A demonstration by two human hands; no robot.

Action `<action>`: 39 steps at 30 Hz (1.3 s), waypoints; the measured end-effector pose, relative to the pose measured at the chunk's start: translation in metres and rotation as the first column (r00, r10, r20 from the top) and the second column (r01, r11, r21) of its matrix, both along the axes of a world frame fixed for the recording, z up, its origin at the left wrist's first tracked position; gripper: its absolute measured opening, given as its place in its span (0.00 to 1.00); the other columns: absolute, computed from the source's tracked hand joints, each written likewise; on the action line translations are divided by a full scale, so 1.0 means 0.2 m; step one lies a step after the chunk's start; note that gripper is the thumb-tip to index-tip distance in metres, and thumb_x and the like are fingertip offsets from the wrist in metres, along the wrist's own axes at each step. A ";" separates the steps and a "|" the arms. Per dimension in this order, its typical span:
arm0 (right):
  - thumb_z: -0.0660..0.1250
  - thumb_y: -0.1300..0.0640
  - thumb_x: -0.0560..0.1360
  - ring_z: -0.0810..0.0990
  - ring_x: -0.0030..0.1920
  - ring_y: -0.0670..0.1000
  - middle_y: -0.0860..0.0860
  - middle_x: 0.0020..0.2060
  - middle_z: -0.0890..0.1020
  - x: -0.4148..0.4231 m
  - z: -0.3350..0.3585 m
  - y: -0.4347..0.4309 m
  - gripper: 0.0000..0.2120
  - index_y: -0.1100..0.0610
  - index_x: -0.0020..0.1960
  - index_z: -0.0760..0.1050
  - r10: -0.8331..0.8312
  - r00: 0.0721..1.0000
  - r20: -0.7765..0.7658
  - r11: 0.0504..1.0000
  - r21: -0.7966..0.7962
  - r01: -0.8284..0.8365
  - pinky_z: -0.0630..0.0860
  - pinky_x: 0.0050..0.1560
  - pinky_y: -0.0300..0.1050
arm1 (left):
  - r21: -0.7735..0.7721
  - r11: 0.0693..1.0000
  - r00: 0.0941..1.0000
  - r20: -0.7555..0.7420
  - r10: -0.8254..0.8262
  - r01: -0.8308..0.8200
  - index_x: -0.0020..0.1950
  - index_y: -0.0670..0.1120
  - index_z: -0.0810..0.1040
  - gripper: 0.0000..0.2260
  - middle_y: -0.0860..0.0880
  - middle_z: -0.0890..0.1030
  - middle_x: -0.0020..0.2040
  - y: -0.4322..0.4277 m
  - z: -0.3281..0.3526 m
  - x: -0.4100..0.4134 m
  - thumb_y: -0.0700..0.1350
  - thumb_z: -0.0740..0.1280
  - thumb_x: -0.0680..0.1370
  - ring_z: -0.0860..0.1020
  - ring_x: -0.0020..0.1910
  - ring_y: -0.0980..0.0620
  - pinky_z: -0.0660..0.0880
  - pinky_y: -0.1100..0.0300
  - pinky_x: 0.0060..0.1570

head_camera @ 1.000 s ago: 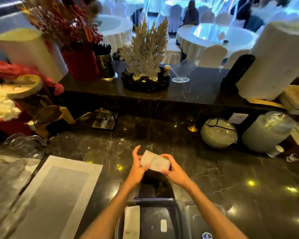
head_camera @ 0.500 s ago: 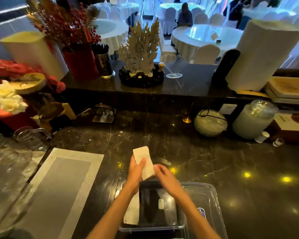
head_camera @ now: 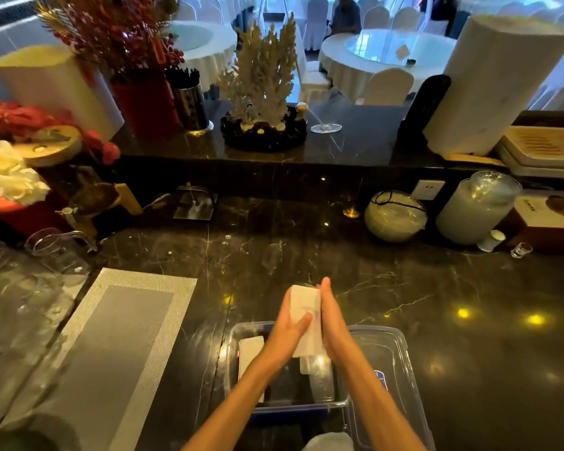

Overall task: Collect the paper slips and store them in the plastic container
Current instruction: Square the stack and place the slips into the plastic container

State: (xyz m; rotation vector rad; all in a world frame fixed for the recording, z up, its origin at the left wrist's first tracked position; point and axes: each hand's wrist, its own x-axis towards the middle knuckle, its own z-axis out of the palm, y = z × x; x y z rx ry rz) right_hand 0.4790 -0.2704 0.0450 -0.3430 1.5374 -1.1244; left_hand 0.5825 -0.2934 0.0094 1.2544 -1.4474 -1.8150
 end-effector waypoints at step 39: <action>0.75 0.47 0.70 0.82 0.45 0.46 0.49 0.47 0.82 -0.18 -0.03 0.06 0.17 0.48 0.55 0.75 0.293 0.848 -0.442 0.955 0.097 -0.279 0.80 0.41 0.40 | 0.240 0.909 0.899 0.199 -0.391 0.342 0.69 0.52 0.67 0.19 0.51 0.77 0.65 -0.03 0.10 0.14 0.51 0.65 0.79 0.78 0.58 0.56 0.77 0.55 0.62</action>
